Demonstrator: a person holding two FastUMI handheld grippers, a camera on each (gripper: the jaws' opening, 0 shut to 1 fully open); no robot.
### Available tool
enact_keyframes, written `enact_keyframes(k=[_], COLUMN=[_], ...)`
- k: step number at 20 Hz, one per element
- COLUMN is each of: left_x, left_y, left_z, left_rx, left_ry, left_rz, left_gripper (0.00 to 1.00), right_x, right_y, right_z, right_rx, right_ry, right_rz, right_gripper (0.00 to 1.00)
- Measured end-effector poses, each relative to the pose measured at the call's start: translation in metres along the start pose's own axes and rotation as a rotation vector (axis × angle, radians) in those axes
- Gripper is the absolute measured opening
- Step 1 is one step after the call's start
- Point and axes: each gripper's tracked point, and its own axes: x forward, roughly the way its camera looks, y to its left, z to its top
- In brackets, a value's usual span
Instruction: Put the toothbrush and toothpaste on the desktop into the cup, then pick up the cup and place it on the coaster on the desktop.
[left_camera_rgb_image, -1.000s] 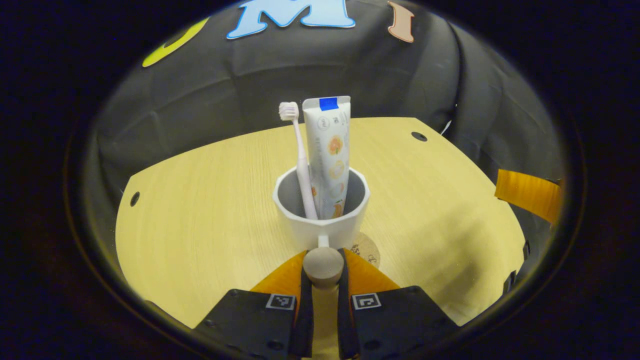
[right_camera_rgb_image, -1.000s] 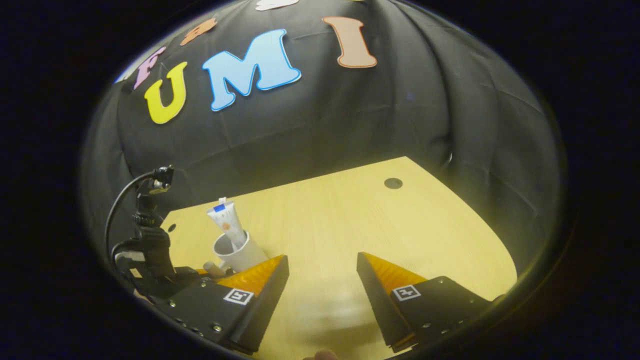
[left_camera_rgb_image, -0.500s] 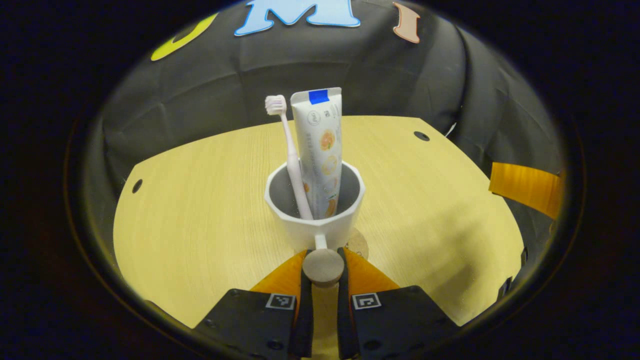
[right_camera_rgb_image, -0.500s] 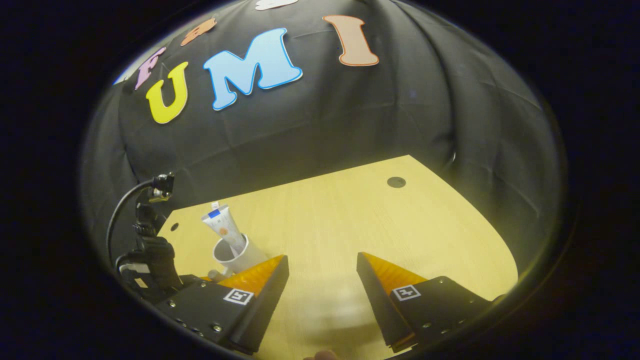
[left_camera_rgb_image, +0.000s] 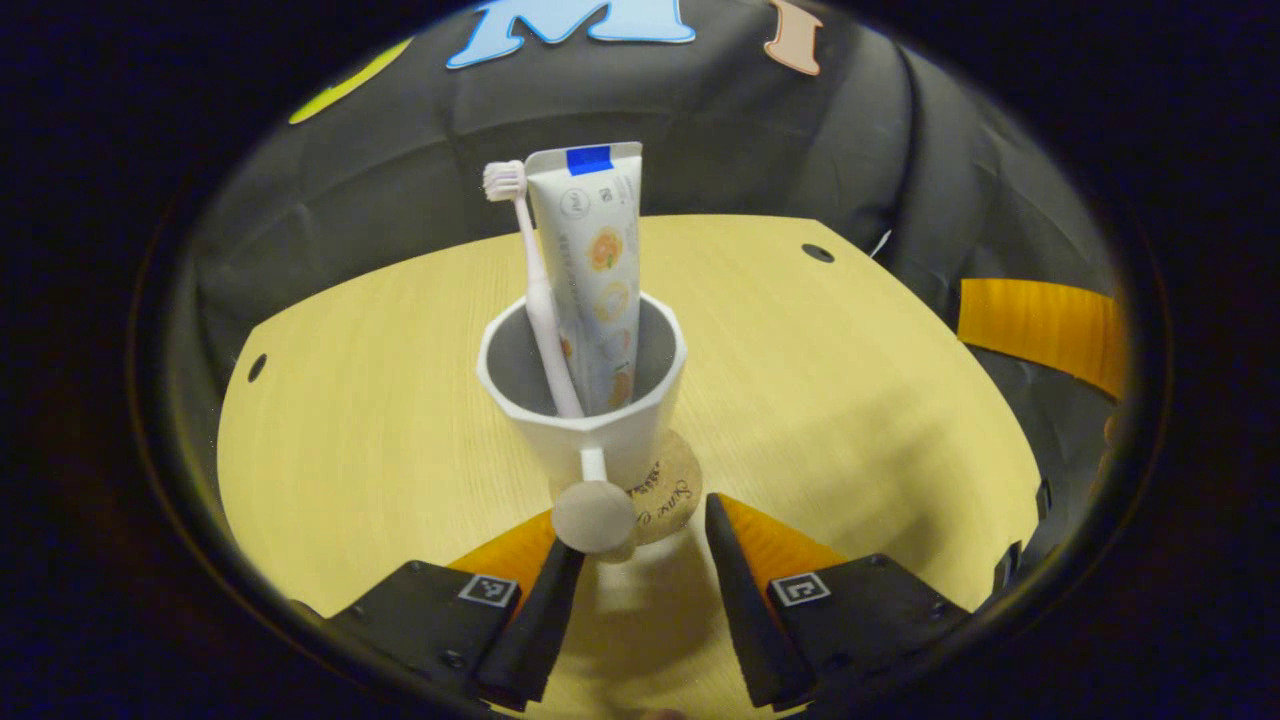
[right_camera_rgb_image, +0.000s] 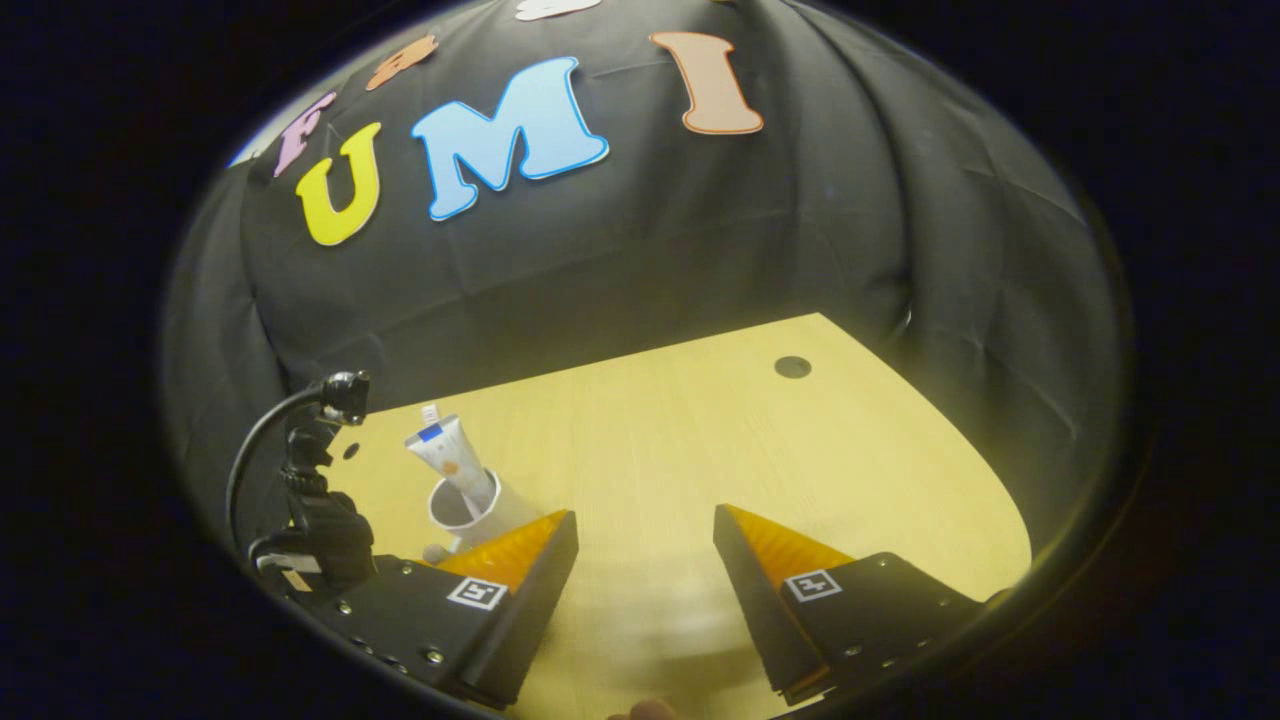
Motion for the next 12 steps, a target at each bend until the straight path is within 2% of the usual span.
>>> enact_keyframes(k=[1,2,4,5,6,10,12], left_x=[-0.001,-0.002,-0.008,-0.012,-0.016,-0.033,-0.050], left_y=[-0.001,-0.003,-0.004,-0.003,0.000,0.007,0.015], left_z=[0.002,0.004,0.009,0.011,0.010,0.013,0.021], left_rx=[-0.004,-0.008,-0.020,-0.027,-0.031,-0.072,-0.082], left_ry=[-0.018,-0.038,-0.072,-0.085,-0.089,-0.143,-0.208], left_rz=[-0.004,-0.002,-0.008,-0.008,-0.002,0.001,0.023], left_gripper=[0.85,0.88,0.85,0.86,0.91,0.91,0.91], right_x=[-0.001,-0.002,-0.005,-0.006,-0.007,-0.016,-0.022], right_y=[0.002,0.003,0.007,0.011,0.015,0.029,0.036], right_z=[0.000,0.000,0.000,0.001,0.001,0.004,0.006], right_rx=[-0.003,-0.009,-0.027,-0.033,-0.038,-0.060,-0.077], right_ry=[-0.001,-0.003,-0.009,-0.010,-0.013,-0.027,-0.034], right_rz=[0.002,0.004,0.009,0.016,0.024,0.049,0.065], right_gripper=[0.85,0.85,0.85,0.85,0.85,0.85,0.85])
